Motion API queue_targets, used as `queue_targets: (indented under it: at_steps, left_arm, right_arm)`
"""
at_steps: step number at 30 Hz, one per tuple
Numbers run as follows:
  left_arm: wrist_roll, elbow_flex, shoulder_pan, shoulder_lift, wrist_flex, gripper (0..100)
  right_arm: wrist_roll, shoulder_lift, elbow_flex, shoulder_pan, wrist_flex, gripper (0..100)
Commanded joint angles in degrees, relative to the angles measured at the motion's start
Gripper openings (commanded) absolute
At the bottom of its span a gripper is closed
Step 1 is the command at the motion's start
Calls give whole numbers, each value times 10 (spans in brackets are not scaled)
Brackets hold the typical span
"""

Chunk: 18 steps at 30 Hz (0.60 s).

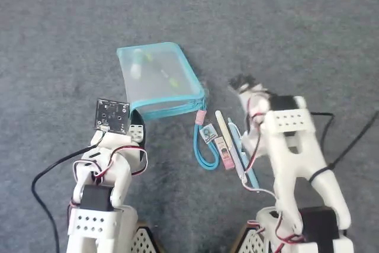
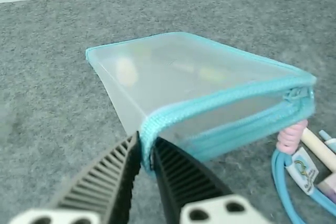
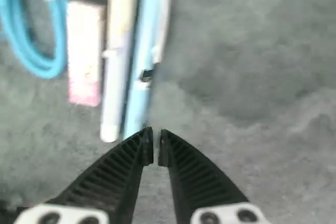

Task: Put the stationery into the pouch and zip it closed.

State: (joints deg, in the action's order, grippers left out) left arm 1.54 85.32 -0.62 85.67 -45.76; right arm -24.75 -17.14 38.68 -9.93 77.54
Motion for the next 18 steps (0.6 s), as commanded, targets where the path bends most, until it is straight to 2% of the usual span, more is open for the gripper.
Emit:
queue_targets:
  at_steps: [1,7,18]
  left_arm:
    - [-8,-4,0,11,4,11]
    - [-8,-5,0,11,4,11]
    - [-8,-5,0,11,4,11]
  right_arm:
    - [8,-11,77,-36,-50,108]
    - [4,-8,144,-36,-103,121]
    - [7,-8,184,-37,-153,122]
